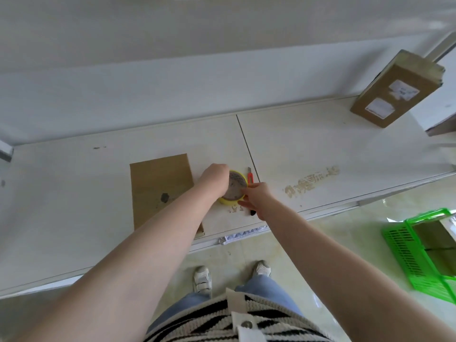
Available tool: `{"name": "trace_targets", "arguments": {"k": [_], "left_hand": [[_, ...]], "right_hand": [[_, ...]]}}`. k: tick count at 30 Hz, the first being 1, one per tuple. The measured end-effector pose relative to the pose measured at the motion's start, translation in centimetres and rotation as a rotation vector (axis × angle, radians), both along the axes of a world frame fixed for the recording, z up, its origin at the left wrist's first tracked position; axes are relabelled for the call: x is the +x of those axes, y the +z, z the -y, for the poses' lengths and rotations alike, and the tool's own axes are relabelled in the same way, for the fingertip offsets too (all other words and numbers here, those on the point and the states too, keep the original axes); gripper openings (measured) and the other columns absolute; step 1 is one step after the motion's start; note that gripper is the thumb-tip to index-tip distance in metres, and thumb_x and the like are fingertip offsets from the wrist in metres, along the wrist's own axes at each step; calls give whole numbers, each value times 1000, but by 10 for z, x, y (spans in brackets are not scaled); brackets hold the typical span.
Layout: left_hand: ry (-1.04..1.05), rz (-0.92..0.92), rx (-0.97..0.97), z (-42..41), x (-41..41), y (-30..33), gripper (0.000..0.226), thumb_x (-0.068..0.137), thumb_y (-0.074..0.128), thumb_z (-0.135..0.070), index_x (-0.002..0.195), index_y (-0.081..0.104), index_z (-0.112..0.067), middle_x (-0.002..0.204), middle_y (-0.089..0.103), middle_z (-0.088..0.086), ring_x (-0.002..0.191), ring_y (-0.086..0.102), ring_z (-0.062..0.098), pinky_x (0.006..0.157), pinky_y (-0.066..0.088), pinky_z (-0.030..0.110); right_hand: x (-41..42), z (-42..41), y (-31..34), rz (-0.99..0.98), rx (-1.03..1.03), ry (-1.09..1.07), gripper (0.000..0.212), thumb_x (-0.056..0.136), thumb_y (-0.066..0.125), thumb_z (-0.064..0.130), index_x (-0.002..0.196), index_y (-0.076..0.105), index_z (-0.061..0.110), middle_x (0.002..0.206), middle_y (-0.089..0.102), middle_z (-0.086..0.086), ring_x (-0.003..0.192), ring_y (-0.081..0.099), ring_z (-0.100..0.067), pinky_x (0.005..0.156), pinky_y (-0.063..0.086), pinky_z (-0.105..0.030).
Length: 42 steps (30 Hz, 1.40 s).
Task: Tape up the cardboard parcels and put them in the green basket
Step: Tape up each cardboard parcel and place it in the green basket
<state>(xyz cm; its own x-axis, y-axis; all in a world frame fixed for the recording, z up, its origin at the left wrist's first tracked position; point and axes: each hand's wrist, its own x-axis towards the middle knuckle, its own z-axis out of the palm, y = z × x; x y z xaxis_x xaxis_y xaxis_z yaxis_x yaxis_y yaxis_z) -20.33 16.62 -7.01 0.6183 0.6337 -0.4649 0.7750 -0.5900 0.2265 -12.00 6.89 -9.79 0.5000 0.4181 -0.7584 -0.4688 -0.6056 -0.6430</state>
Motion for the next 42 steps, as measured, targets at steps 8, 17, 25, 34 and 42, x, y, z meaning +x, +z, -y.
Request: {"name": "trace_targets", "arguments": {"k": [8, 17, 25, 34, 42], "left_hand": [[96, 473, -78, -11, -26, 25, 35, 96, 48, -2, 128, 60, -8, 133, 58, 9, 124, 54, 23, 104, 41, 32], [631, 479, 276, -12, -150, 7, 58, 99, 52, -34, 149, 33, -12, 156, 33, 6, 143, 32, 23, 111, 37, 39], [626, 434, 134, 2, -163, -12, 100, 91, 51, -60, 156, -9, -14, 160, 15, 13, 134, 41, 36, 88, 49, 45], [579, 390, 119, -2, -164, -15, 88, 98, 45, -50, 155, -7, -9, 163, 2, 14, 141, 33, 35, 98, 45, 41], [234, 237, 460, -10, -123, -11, 70, 102, 20, -45, 156, -10, -12, 161, -22, 10, 149, -20, 29, 119, -13, 49]], "right_hand": [[4, -5, 14, 456, -73, 155, 26, 90, 55, 11, 115, 63, 9, 88, 63, -6, 72, 55, -20, 69, 45, -30], [-84, -10, 67, 662, 273, 441, 24, 90, 52, 6, 95, 69, 23, 88, 69, 10, 80, 62, -6, 72, 51, -22], [-129, -18, 44, 623, 131, 577, 36, 93, 49, 13, 129, 52, 15, 101, 59, 2, 88, 54, -17, 72, 39, -26], [-126, -41, 18, 515, 22, 590, 29, 104, 34, 35, 111, 53, 13, 108, 61, -11, 108, 57, -32, 76, 34, -30], [-124, -37, 8, 514, 134, 537, 26, 105, 35, 34, 107, 53, 16, 94, 54, 0, 91, 48, -16, 76, 33, -27]]}}
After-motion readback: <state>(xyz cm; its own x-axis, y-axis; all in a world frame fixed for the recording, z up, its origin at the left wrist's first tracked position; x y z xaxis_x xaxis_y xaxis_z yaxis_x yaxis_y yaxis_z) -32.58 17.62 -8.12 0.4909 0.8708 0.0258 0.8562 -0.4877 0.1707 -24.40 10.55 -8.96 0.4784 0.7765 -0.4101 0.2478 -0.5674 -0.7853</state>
